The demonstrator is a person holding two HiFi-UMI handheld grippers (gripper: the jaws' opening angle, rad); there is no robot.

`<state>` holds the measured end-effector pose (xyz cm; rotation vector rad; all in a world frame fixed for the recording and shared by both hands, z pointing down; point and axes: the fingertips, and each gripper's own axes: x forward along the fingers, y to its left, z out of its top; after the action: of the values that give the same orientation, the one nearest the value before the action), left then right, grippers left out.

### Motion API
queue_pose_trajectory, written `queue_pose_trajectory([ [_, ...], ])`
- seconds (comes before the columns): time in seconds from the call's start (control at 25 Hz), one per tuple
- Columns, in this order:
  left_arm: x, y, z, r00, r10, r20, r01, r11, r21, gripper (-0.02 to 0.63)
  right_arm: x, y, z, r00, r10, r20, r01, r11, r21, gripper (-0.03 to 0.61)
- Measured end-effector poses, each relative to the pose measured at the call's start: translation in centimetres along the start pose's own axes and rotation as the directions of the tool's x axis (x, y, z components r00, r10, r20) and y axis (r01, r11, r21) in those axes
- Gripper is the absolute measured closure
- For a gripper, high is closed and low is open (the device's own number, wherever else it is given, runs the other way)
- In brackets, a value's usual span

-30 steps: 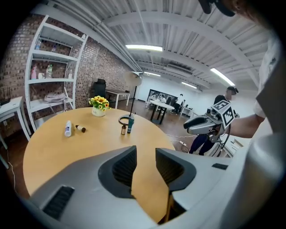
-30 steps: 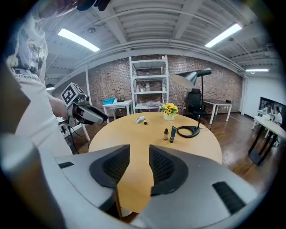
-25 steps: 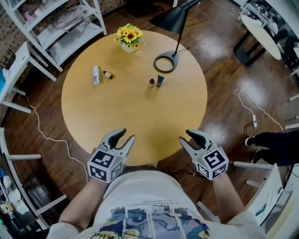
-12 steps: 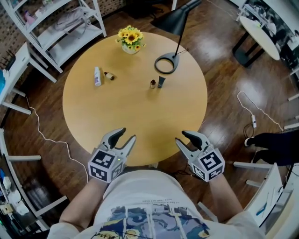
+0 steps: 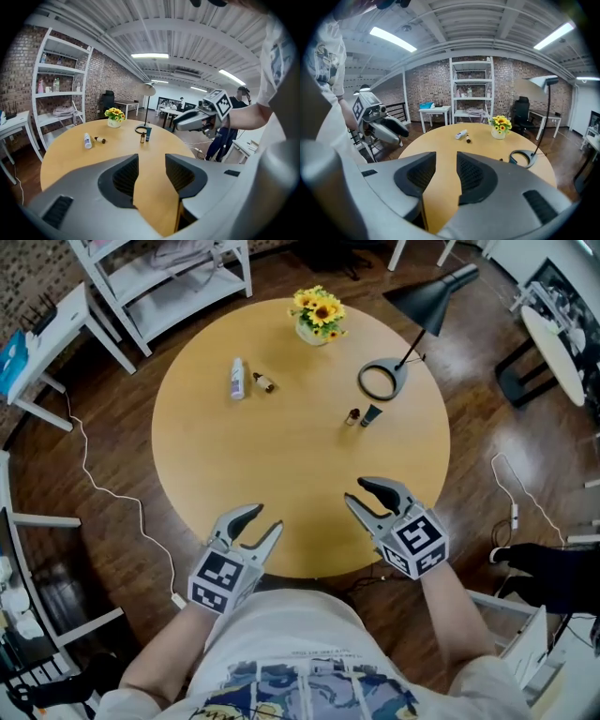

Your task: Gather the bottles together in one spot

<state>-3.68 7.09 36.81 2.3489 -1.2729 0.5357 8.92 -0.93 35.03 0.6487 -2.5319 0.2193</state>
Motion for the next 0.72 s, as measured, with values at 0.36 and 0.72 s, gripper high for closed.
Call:
queue_pose_trajectory([
  [0.36,-4.3,8.7,-3.8,0.999,0.041,0.010,-0.040,0.995,-0.086,0.449,20.0,-3.0,5.5,0.966,0.143,-0.217,-0.153,0.988,-0.034,0.349],
  [0.72,-7.2,14.4,-7.5,0.996,0.077,0.032,-0.070,0.980,-0.187,0.449,36.6,-10.4,7.5,0.863,0.064,-0.501,-0.177,0.967,-0.182,0.377],
])
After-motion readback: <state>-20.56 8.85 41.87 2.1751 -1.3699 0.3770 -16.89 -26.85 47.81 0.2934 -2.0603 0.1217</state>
